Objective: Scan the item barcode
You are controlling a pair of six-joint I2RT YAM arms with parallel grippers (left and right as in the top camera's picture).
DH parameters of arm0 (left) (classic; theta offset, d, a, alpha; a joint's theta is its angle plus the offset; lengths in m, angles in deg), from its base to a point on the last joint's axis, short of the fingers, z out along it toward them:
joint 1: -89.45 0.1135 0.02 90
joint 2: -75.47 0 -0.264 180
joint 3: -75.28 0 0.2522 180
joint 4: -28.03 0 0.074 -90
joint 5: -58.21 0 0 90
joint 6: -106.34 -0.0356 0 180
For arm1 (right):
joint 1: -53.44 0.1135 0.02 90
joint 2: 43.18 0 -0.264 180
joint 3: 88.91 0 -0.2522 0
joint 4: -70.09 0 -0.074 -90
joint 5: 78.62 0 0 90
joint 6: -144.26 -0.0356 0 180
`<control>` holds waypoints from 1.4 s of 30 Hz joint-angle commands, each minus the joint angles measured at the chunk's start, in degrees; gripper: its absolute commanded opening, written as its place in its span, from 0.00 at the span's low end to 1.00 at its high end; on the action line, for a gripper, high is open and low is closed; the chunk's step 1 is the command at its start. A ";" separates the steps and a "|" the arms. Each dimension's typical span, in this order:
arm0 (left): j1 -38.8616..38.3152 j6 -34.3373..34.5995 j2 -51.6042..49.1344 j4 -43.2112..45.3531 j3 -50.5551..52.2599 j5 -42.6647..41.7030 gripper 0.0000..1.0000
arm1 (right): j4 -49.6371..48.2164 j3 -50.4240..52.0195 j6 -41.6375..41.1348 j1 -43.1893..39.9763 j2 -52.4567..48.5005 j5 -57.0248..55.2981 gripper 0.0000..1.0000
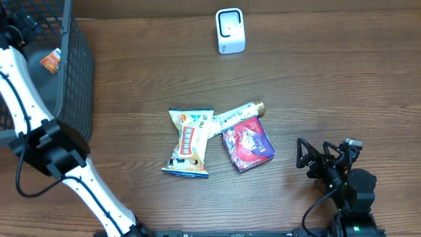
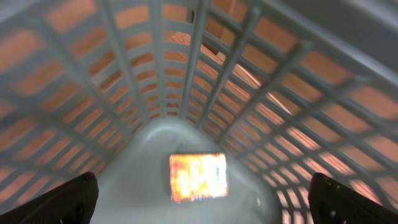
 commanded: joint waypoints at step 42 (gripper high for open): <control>0.76 7.74 -18.32 -0.13 0.11 -1.38 0.04 | -0.42 0.57 -0.07 0.22 0.13 0.72 1.00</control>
